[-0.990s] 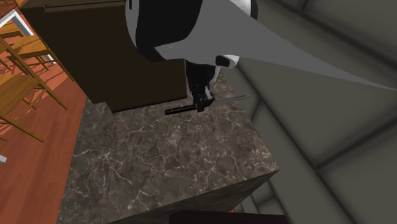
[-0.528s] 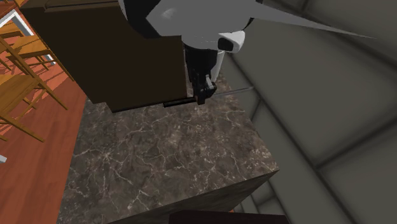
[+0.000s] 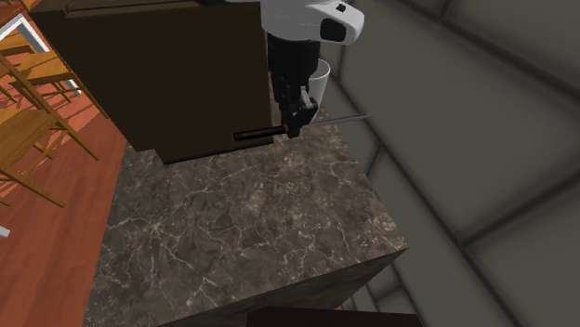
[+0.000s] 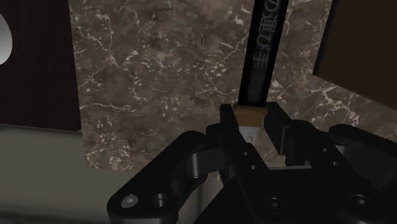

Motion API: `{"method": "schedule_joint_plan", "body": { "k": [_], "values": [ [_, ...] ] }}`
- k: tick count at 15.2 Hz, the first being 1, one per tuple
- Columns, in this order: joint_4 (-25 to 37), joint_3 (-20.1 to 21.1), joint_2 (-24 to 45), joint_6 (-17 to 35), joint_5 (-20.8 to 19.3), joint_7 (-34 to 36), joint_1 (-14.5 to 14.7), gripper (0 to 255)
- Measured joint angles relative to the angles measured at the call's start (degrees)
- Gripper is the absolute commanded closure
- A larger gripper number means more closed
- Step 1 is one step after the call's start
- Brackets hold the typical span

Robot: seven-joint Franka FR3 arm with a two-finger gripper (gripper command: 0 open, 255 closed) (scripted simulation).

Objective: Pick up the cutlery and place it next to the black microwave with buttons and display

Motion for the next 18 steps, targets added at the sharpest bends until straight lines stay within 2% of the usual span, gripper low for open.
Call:
{"method": "schedule_joint_plan", "body": {
  "k": [18],
  "values": [
    [14.26, -0.35, 0.27, -14.02, -0.35, 0.51, -0.29, 255]
  ]
}}
